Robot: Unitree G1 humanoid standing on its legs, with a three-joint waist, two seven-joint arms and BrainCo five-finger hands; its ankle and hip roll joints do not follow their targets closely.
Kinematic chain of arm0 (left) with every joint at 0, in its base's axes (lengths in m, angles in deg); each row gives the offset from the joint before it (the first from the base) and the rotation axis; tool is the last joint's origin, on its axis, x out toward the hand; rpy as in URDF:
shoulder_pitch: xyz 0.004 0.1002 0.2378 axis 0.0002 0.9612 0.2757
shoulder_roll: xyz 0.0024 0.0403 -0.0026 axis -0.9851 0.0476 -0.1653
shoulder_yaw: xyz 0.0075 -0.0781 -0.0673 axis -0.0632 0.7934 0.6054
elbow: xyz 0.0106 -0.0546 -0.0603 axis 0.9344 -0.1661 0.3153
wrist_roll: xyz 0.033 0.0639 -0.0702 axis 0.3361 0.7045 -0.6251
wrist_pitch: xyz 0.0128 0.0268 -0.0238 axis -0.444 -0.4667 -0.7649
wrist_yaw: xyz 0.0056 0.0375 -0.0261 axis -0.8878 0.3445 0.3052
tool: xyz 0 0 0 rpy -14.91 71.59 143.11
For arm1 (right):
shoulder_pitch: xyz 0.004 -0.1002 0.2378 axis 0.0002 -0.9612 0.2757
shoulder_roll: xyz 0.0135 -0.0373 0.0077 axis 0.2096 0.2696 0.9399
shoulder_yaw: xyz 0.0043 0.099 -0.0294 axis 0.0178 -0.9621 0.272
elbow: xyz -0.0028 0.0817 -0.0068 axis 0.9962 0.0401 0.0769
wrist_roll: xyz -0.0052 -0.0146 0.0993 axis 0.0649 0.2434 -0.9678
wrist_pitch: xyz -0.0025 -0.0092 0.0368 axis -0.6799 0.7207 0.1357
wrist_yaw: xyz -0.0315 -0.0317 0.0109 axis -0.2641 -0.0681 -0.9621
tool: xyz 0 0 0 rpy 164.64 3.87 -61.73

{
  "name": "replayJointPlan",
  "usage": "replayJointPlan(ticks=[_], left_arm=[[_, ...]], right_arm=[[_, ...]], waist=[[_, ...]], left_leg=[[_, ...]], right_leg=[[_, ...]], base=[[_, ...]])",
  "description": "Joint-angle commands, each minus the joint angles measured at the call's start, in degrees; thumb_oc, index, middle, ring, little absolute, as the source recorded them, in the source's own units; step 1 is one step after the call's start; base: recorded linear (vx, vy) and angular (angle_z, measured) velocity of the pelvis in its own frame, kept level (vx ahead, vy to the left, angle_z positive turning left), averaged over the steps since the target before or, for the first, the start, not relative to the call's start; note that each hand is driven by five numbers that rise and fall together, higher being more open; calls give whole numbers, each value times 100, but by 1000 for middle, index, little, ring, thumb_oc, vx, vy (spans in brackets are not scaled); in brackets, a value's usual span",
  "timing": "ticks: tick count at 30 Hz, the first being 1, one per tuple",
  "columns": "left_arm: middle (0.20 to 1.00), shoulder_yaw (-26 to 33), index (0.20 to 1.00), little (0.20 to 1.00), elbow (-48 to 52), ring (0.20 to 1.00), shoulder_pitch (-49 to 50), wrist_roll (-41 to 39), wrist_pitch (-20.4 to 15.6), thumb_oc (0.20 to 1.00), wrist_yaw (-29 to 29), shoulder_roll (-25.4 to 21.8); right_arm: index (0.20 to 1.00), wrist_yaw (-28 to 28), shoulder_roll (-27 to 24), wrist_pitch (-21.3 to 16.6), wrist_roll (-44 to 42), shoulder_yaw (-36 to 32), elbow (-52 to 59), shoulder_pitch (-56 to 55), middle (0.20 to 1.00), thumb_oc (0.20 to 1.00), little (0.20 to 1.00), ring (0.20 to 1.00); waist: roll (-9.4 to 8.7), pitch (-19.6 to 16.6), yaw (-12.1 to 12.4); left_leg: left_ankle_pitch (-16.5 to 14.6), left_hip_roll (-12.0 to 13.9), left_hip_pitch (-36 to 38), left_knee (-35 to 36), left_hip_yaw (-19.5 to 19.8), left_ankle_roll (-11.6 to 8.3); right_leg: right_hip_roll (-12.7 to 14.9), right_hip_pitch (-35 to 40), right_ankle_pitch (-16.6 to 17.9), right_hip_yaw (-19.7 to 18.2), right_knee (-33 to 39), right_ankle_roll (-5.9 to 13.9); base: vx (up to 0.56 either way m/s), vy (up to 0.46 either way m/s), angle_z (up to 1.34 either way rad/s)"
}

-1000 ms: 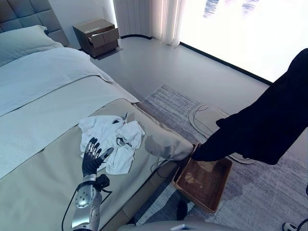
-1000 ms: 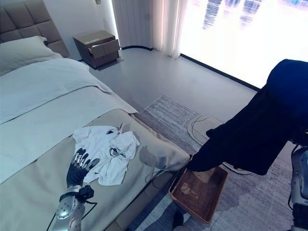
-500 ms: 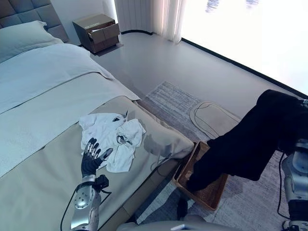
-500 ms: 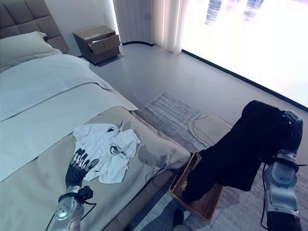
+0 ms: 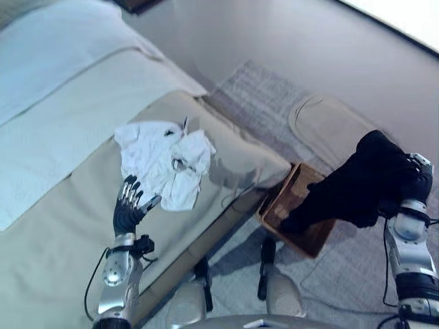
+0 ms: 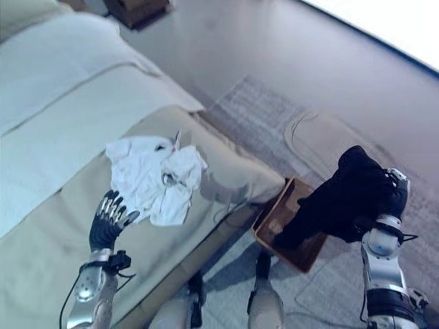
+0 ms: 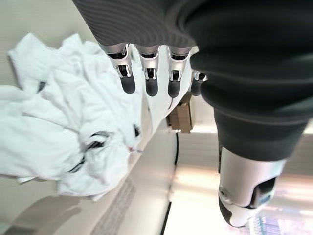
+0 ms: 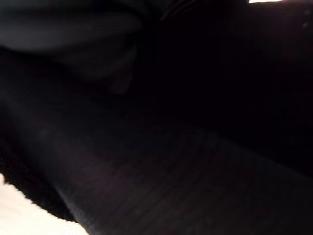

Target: Pick up clothes into the bucket

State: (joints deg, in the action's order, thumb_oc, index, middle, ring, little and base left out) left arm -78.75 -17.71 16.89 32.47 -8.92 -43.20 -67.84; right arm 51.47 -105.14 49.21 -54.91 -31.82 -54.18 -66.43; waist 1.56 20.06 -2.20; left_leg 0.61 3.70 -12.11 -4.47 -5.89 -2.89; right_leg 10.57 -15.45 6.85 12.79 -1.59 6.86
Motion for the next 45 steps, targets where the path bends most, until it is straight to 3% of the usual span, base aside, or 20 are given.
replayJointPlan(ticks=[1,12,20,30,39,41,45], left_arm=[[1000,-19,1000,1000,503,1000,91,-273,-444,1000,17,-347],[1000,-598,1000,1000,857,1000,92,-268,-522,1000,278,-581],[1000,-706,1000,1000,697,1000,214,-212,-561,1000,632,-825],[1000,-830,1000,1000,774,1000,174,-275,-572,1000,619,-978],[1000,-958,1000,1000,782,1000,140,-249,-562,1000,621,-1039],[1000,-935,1000,1000,808,1000,144,-256,-559,1000,618,-1045],[1000,-953,1000,1000,779,1000,154,-267,-544,1000,603,-1021]], right_arm=[[200,-320,-201,-394,-147,134,139,450,200,200,200,200],[200,-809,-246,-427,-452,642,-912,1283,200,200,200,200],[200,-1084,-424,-445,-1042,676,-2481,1705,200,200,200,200],[200,-884,-1014,-268,-1268,846,-3640,2134,200,200,200,200],[200,-827,-1112,-91,-1295,960,-4292,2286,200,200,200,200],[1000,-772,-1106,-62,-1318,998,-4291,2315,1000,1000,1000,1000],[1000,-760,-1069,-8,-1245,1027,-4361,2301,1000,1000,1000,1000]], waist=[[-298,-183,21],[-183,118,111],[17,194,193],[254,170,256],[325,137,262],[335,144,263],[359,143,254]], left_leg=[[-377,-34,-655,-833,173,161],[-594,-44,-1895,-1716,249,179],[-915,-112,-2622,-2505,271,214],[-939,-165,-2893,-2606,202,241],[-949,-190,-2922,-2601,237,240],[-930,-183,-2906,-2567,228,240],[-899,-183,-2828,-2491,212,247]], right_leg=[[450,-159,-319,-211,-701,223],[555,-1344,-539,-268,-1558,183],[686,-2073,-887,-376,-2435,126],[756,-2457,-918,-449,-2620,142],[760,-2495,-957,-472,-2671,139],[755,-2506,-951,-478,-2667,142],[752,-2452,-928,-478,-2632,144]], base=[[-86,7,3],[-47,16,5],[-7,25,8],[-1,11,1],[0,-5,1],[0,0,0],[0,0,0]])
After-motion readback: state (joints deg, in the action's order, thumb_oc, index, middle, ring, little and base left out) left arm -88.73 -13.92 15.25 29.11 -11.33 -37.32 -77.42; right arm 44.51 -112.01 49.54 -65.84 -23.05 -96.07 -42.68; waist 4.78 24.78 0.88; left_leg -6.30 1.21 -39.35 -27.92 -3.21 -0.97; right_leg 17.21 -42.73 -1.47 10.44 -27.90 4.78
